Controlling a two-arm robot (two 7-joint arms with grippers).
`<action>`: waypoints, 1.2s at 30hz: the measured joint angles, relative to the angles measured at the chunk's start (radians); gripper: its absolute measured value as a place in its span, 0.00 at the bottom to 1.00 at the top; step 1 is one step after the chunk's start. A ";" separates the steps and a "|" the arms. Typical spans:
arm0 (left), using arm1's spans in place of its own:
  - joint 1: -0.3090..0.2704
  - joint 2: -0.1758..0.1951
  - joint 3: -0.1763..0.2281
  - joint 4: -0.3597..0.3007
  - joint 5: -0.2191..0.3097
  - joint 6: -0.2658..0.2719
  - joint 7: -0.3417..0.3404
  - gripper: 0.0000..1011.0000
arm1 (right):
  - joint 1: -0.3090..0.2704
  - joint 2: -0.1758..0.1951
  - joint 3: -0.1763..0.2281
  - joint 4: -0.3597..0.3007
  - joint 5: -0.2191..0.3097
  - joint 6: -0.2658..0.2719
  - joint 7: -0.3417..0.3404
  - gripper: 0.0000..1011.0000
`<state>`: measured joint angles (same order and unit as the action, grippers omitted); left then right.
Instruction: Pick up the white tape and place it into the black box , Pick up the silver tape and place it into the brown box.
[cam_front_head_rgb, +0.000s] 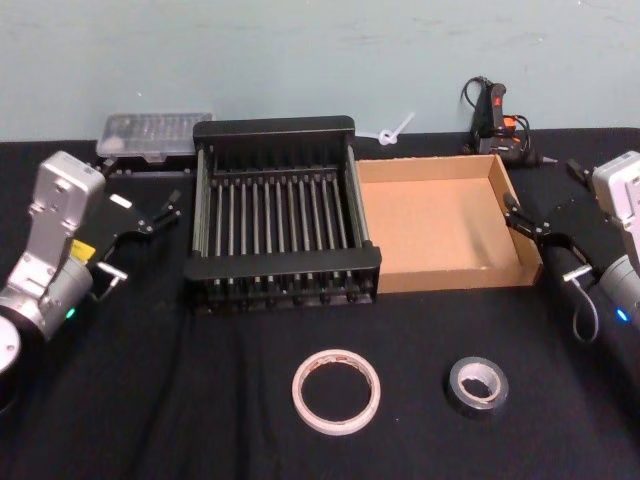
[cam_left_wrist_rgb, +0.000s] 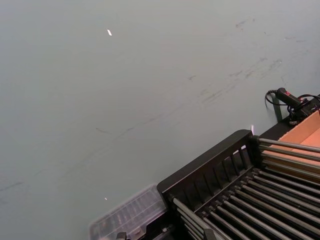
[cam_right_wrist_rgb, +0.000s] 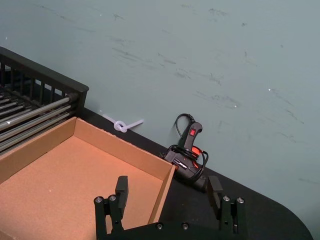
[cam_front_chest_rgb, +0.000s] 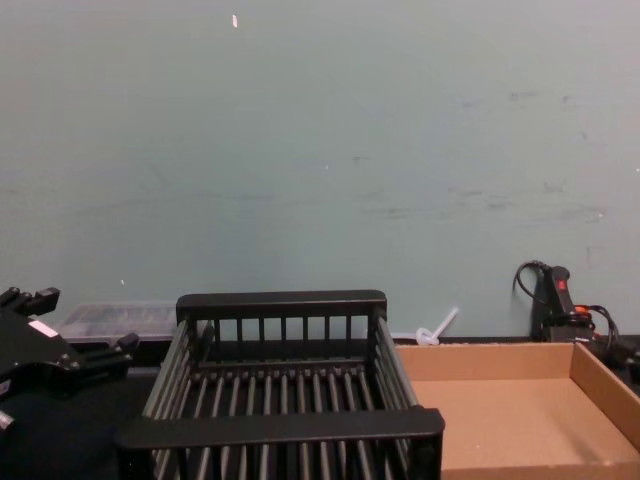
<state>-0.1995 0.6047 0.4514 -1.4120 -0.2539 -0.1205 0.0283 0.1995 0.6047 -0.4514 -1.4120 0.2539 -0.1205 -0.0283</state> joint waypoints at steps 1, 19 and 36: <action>0.000 0.000 0.000 0.000 0.000 0.000 0.000 0.99 | 0.000 0.000 0.000 0.000 0.000 0.000 0.000 0.99; 0.000 0.000 0.000 0.000 0.000 0.000 0.000 0.99 | 0.000 0.000 0.000 0.000 0.000 0.000 0.000 0.99; 0.000 0.000 0.000 0.000 0.000 0.000 0.000 0.99 | 0.000 0.000 0.000 0.000 0.000 0.000 0.000 0.99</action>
<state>-0.1995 0.6047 0.4514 -1.4119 -0.2539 -0.1206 0.0283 0.1994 0.6047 -0.4514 -1.4120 0.2539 -0.1205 -0.0283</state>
